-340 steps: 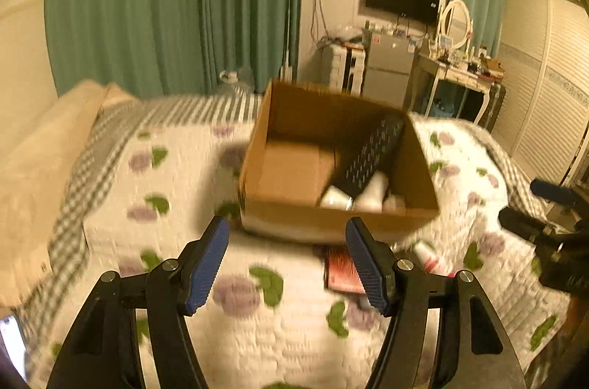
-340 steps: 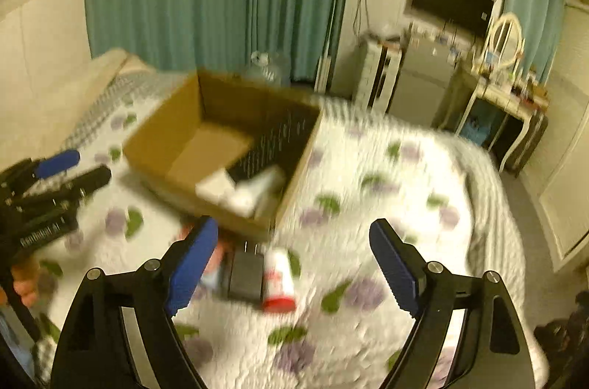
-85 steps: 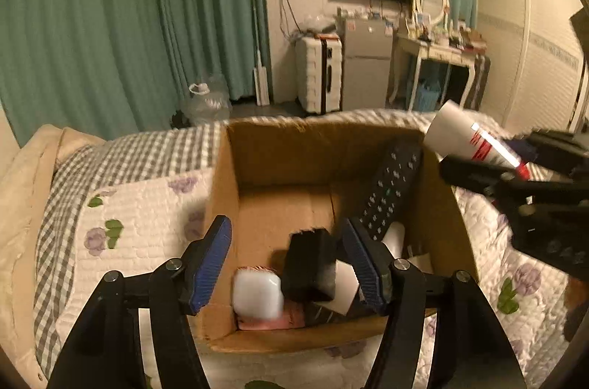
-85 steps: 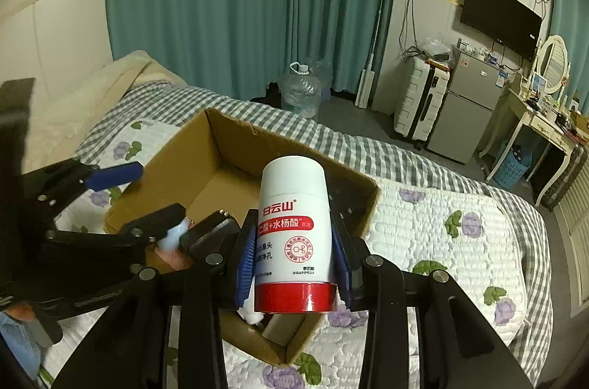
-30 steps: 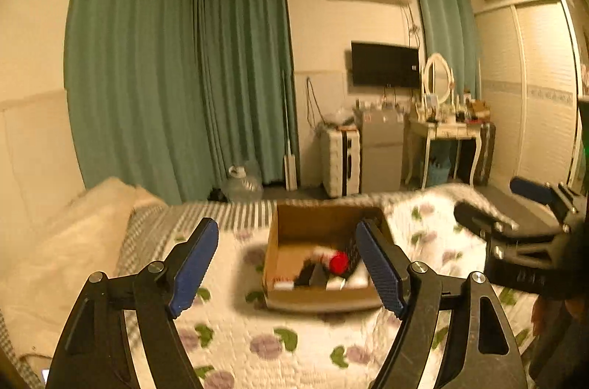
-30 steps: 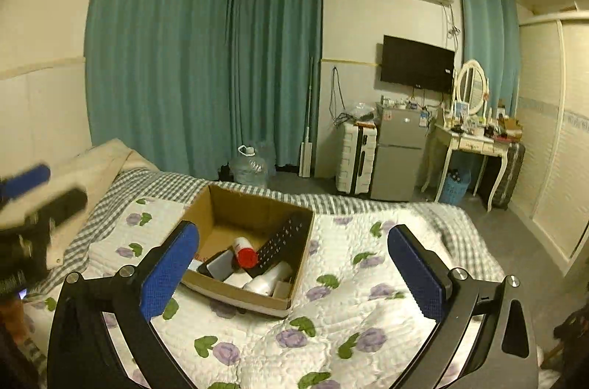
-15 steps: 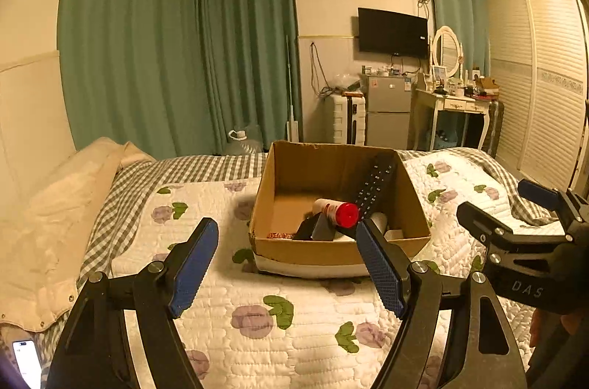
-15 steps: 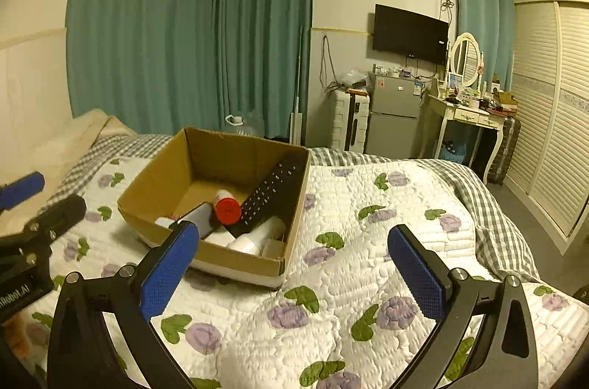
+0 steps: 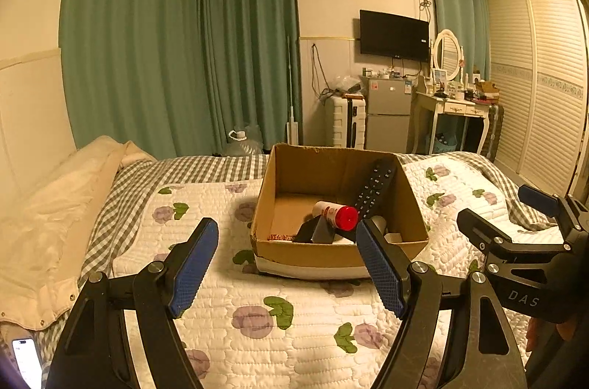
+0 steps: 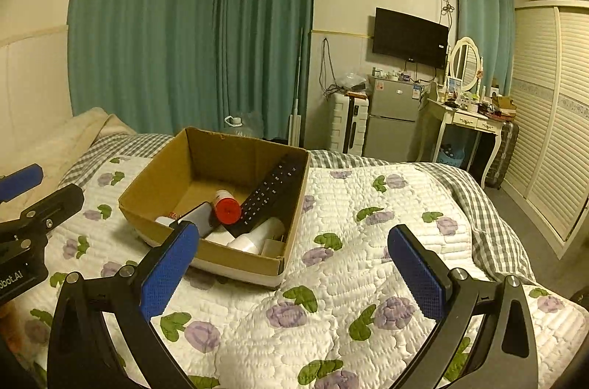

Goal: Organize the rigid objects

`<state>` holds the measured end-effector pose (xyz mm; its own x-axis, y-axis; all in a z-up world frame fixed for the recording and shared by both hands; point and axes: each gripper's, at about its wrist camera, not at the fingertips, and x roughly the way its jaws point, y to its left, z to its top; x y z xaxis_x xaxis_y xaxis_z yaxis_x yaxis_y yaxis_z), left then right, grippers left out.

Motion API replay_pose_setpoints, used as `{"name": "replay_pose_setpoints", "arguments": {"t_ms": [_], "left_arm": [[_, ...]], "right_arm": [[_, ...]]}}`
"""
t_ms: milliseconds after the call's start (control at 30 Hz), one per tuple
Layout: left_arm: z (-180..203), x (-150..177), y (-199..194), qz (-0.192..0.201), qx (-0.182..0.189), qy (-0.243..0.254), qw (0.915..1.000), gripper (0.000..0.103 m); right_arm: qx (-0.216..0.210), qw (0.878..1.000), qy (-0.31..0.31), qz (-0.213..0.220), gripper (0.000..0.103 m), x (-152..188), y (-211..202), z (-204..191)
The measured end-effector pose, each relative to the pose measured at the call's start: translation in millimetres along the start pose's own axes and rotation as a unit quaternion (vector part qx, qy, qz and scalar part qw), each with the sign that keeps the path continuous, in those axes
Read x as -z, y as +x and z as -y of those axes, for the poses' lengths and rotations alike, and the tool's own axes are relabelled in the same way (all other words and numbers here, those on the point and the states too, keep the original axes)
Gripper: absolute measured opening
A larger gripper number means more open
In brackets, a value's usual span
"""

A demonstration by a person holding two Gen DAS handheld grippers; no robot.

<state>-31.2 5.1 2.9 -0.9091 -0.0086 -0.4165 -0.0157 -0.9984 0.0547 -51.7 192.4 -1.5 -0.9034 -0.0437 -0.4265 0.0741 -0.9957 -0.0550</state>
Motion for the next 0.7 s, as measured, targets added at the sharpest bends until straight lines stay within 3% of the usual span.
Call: {"name": "replay_pose_setpoints", "arguments": {"t_ms": [700], "left_arm": [[3.0, 0.1, 2.6, -0.011, 0.0, 0.007, 0.9999, 0.08]], "right_arm": [[0.002, 1.0, 0.001, 0.0, 0.103, 0.2, -1.2, 2.3]]}}
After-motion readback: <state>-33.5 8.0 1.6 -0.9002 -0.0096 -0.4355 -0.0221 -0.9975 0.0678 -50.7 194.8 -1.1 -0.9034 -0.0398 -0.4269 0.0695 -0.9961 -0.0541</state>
